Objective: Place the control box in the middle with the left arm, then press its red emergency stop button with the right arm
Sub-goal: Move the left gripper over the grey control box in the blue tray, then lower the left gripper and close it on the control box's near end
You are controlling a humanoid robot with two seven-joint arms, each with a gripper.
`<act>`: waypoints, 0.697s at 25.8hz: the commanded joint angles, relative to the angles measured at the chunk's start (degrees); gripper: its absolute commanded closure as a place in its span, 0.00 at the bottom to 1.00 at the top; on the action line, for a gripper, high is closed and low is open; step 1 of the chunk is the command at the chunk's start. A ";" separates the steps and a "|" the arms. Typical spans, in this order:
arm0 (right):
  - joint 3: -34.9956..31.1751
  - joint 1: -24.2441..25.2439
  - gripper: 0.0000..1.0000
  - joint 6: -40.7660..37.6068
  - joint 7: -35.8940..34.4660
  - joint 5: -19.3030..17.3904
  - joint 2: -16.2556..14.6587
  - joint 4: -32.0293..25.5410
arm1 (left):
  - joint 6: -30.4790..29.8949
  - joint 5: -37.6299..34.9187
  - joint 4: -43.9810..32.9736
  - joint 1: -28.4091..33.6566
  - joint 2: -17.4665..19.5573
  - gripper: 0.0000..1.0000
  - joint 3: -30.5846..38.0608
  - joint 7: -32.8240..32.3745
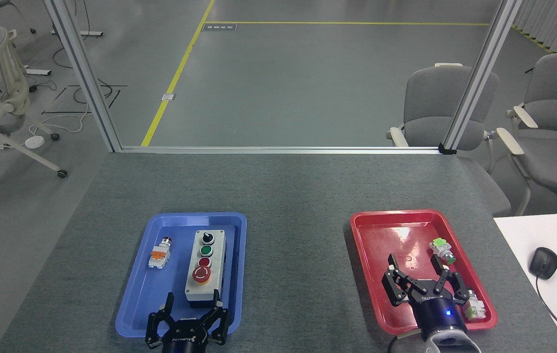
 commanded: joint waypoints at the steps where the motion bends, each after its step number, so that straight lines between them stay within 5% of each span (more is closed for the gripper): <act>1: -0.07 -0.13 0.01 -0.68 0.26 0.11 0.48 0.01 | 0.33 0.03 5.00 -3.94 -0.06 0.01 -0.27 0.21; 18: 0.28 0.39 0.01 0.11 -0.01 0.02 0.48 0.10 | 0.15 0.99 12.56 -9.39 0.64 0.01 0.26 -0.32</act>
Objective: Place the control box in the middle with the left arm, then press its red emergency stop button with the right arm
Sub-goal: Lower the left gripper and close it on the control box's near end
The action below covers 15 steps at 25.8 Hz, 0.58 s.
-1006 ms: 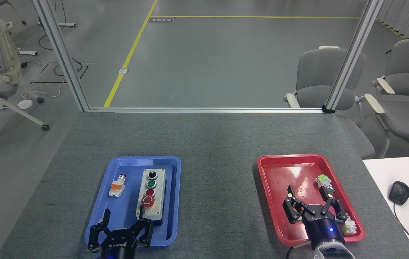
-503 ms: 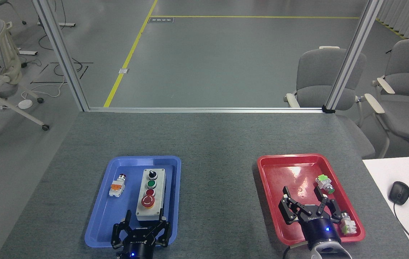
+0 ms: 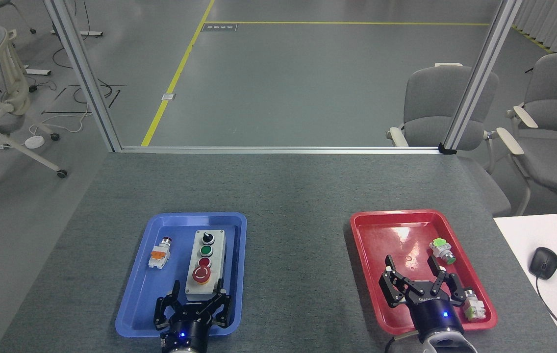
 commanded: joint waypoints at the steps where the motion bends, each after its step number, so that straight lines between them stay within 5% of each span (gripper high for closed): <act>1: 0.07 0.05 0.01 0.08 -0.20 0.00 0.09 0.34 | -0.05 0.51 0.44 -0.58 -0.02 0.01 0.13 -0.29; 15: 0.16 0.13 0.02 0.00 -0.56 0.00 1.06 1.75 | -0.93 1.83 8.26 -5.51 -0.55 0.01 0.05 -0.29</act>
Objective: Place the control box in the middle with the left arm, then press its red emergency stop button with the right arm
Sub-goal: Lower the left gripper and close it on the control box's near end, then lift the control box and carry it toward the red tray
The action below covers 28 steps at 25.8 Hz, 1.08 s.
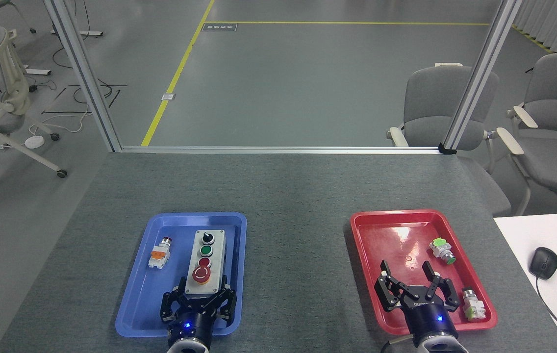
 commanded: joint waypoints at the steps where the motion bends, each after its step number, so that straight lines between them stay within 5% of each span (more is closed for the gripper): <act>1: 0.02 -0.01 0.02 -0.06 -0.01 -0.07 0.04 0.04 | 0.06 0.04 1.93 -1.33 -0.06 0.01 0.00 0.05; 5: 0.02 -0.01 0.02 -0.06 -0.01 -0.08 -0.05 0.04 | 0.15 0.04 3.60 -3.00 -0.06 0.03 -0.09 0.05; 14: -0.41 -0.10 0.01 0.12 0.08 0.01 0.57 -0.05 | -4.51 1.80 4.39 -3.27 1.09 0.96 0.09 -0.04; 24: -1.21 0.96 0.01 2.05 -0.89 -0.25 0.66 -0.49 | -6.18 9.00 -2.82 -2.83 7.15 1.00 0.35 -0.04; 28: -1.21 1.05 0.01 2.58 -0.89 -0.25 0.57 -0.40 | -6.00 9.44 -7.03 -2.74 6.80 1.00 0.09 -0.21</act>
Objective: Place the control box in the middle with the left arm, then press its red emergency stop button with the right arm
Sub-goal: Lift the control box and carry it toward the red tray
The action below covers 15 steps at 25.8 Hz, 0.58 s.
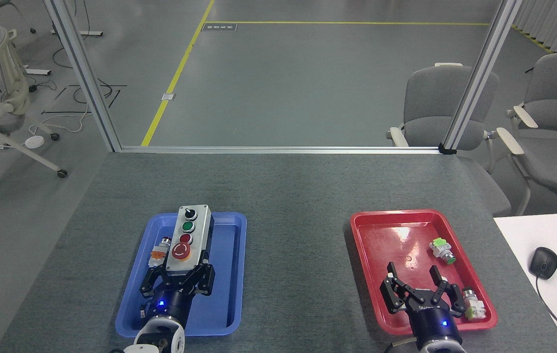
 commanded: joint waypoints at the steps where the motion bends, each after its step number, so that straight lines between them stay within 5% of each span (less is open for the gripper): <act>1: -0.08 0.14 0.01 0.44 -0.04 -0.02 -0.04 0.09 | 0.30 0.36 -4.29 0.16 0.13 1.00 -0.51 -0.11; 15: 0.18 0.23 0.01 0.09 -0.04 -0.02 0.40 -0.08 | 4.26 -0.60 -6.32 -0.37 -8.58 1.00 -18.53 -1.70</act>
